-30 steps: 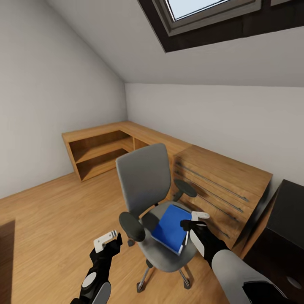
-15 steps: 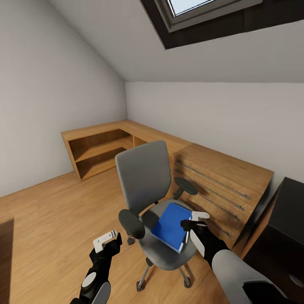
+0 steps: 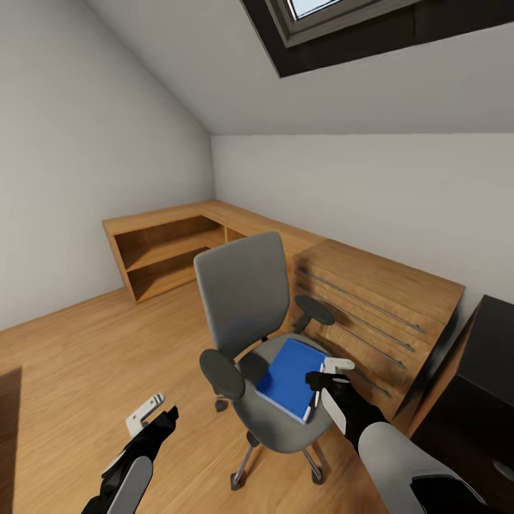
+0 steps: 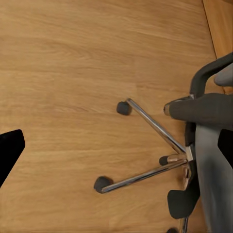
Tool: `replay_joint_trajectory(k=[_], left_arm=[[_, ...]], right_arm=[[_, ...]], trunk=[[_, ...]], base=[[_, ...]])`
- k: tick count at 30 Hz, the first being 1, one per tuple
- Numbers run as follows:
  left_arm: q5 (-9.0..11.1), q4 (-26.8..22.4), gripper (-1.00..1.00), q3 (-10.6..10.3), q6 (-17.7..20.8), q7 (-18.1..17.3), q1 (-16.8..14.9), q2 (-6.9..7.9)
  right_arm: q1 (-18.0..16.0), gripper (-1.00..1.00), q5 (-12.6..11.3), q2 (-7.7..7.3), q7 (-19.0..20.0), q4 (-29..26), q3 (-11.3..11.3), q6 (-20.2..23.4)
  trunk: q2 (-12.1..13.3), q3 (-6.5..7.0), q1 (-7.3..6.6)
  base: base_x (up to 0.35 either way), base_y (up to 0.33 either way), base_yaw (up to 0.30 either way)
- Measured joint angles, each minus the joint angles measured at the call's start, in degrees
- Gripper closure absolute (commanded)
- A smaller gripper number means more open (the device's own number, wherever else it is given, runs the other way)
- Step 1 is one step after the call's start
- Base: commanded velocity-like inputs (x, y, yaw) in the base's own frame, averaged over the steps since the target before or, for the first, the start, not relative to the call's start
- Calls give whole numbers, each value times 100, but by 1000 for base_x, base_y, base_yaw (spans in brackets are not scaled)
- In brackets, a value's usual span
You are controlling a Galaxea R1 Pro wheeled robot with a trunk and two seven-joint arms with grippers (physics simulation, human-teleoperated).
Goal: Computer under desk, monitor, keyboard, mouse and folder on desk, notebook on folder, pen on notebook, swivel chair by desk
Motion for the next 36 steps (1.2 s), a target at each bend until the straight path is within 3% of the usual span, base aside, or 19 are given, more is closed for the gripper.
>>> replay_joint_trajectory(k=[6,9,13,18,25,31,36], left_arm=[[3,-6,-100,6,2,4,0,0],[-14,-36,-100,-29,-45,22,0,-91],[-16,-46,-100,-28,-31,28,0,-117],[-18,-52,-100,-27,-16,27,0,-123],[-13,-53,-100,-27,-15,25,0,-123],[-9,-45,-100,-27,-15,30,0,-123],[-9,-44,-100,-27,-16,26,0,-123]], right_arm=[[0,-100,-28,0,6,-1,-7,-15],[9,-100,-9,-29,102,51,2,-35],[9,-100,-7,-5,88,58,4,-40],[11,-100,-26,-107,48,66,7,-130],[12,-100,-35,-132,43,69,2,-156],[13,-100,-55,-147,228,60,-6,-160],[9,-100,-55,-151,389,58,-11,-166]], trunk=[[-241,-108,132],[-241,-108,132],[-241,-108,132],[-241,-108,132],[-520,-233,285],[-761,-341,417],[-762,-341,417]], base=[[0,0,0],[0,0,0],[0,0,0],[0,0,0],[0,0,0],[0,0,0],[0,0,0]])
